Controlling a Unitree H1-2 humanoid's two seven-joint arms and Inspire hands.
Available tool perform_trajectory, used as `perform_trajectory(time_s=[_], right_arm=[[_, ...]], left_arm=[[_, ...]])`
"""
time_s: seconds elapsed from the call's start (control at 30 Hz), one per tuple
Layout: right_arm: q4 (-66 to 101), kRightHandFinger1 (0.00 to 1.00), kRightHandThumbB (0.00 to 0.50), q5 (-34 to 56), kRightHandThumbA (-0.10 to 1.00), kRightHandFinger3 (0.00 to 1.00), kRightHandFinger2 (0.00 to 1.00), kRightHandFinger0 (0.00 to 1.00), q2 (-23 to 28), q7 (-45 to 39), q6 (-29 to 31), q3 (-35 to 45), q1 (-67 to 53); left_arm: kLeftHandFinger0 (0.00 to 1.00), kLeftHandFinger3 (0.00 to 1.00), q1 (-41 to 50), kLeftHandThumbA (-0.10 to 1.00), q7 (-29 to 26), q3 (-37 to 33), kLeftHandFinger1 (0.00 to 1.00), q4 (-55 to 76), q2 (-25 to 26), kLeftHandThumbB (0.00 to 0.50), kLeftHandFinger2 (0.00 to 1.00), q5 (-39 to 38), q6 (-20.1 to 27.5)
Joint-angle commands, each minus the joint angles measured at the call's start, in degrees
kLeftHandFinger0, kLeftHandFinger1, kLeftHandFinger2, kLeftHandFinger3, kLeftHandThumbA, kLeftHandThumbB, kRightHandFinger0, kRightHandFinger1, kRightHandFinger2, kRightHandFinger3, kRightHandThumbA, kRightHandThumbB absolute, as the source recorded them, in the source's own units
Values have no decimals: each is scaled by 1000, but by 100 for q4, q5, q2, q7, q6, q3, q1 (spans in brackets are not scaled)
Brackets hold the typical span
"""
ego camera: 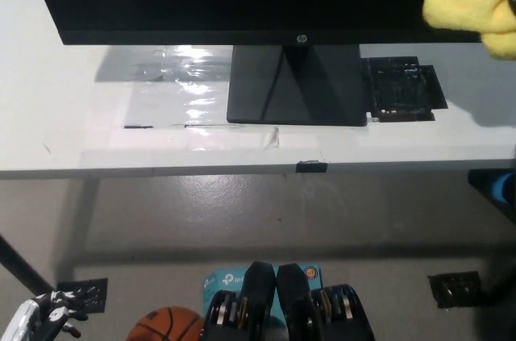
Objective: The robot uses its right hand to pick up the cloth kept in the middle of the desk and use it to wipe the monitor in the middle of the desk by swiping its screen twice
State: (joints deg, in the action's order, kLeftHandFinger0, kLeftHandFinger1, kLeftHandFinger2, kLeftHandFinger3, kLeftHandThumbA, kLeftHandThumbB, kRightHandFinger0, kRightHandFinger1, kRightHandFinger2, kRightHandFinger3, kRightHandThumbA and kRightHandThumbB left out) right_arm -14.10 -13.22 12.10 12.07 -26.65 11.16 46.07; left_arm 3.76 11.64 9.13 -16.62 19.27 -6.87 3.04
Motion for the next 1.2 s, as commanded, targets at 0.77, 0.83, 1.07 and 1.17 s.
perform_trajectory(time_s=[0.77, 0.83, 1.07, 1.17], right_arm=[[-255, 8, 136, -506, -100, 231, 74, 0, -1724, 515, -28, -405, 1271], [-272, 0, 147, -515, -100, 176, 8, 0, -1814, 517, -28, -405, 1283], [-661, 0, 164, -510, -100, 92, 0, 0, -2377, 838, 10, -561, 1626], [-968, 0, 139, -478, -100, 51, 0, 0, -2614, 1014, 84, -613, 1823]], left_arm=[[420, 792, 143, 454, 13, -44, 505, 90, 62, 235, 673, 51, 187], [420, 793, 159, 459, 27, -59, 507, 99, 65, 245, 674, 51, 196], [449, 797, 139, 464, 37, -89, 527, 83, 87, 254, 705, 40, 126], [452, 796, 138, 455, 81, -115, 527, 62, 92, 242, 701, 13, 135]])
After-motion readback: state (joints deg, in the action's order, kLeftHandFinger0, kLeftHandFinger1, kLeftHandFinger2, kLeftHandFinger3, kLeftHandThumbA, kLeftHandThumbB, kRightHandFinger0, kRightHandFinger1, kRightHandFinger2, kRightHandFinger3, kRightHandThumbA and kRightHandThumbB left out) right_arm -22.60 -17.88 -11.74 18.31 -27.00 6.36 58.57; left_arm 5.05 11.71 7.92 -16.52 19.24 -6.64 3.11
